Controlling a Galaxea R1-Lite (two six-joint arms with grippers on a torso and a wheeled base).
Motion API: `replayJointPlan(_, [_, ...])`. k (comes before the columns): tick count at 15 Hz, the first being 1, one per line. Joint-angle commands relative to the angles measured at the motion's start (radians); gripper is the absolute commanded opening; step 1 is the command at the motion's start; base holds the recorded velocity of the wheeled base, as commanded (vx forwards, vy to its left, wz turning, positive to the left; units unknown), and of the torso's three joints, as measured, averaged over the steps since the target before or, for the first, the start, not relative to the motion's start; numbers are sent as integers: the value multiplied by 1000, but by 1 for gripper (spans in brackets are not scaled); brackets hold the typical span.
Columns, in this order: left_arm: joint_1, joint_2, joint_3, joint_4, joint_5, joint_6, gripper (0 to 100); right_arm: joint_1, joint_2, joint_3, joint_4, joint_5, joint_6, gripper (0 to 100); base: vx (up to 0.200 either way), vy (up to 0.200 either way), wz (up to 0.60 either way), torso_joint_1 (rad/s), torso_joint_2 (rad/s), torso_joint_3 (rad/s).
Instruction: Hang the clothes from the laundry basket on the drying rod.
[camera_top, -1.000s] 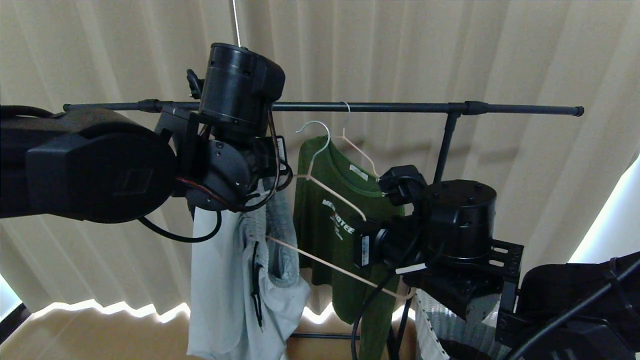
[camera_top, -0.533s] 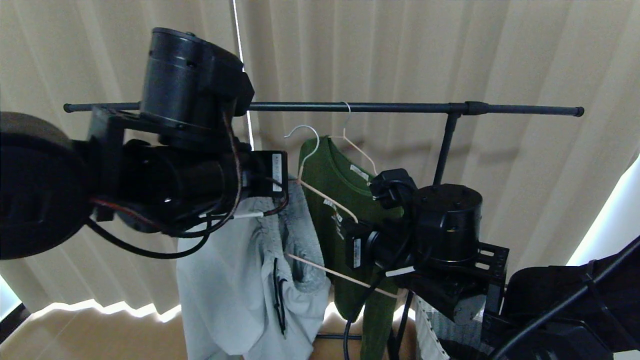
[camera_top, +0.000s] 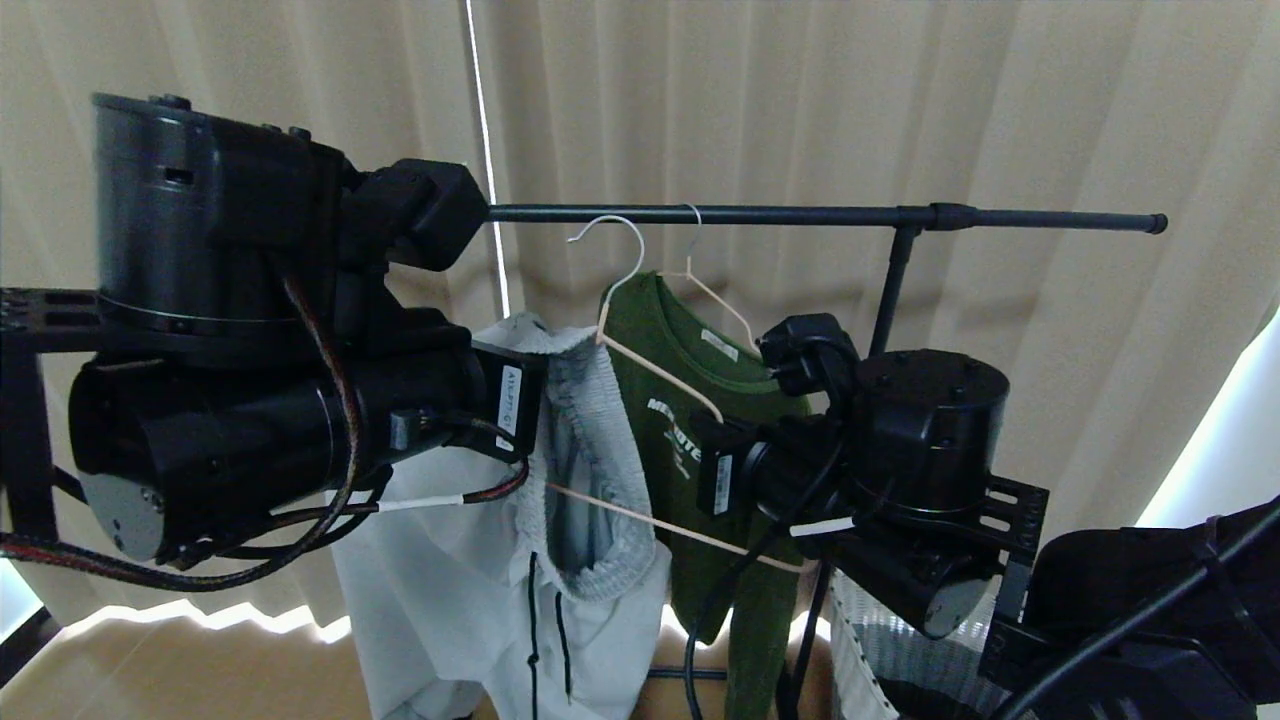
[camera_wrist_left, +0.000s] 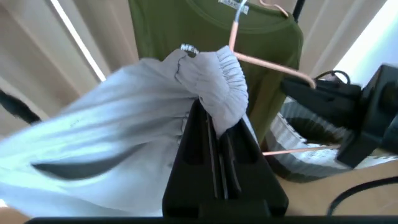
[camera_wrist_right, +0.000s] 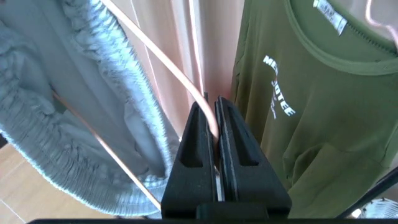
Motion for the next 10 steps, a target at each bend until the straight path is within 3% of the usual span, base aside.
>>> replayJointPlan(1, [0, -8, 10, -2, -20, 0, 0, 0, -14, -6, -1, 0, 0, 0, 0, 0, 0, 0, 0, 0])
replayJointPlan(2, [-2, -10, 10, -2, -27, 0, 100, 0, -19, -7, -1, 4, 0, 0, 0, 0, 0, 0, 0, 0])
replayJointPlan(8, [-3, -39, 27, -3, -33, 3, 100, -11, -58, 1, -2, 12, 0, 0, 0, 0, 0, 0, 0, 0])
replayJointPlan(10, [0, -89, 66, -3, -86, 23, 100, -32, -65, 4, -2, 12, 2, 0, 0, 0, 0, 0, 0, 0])
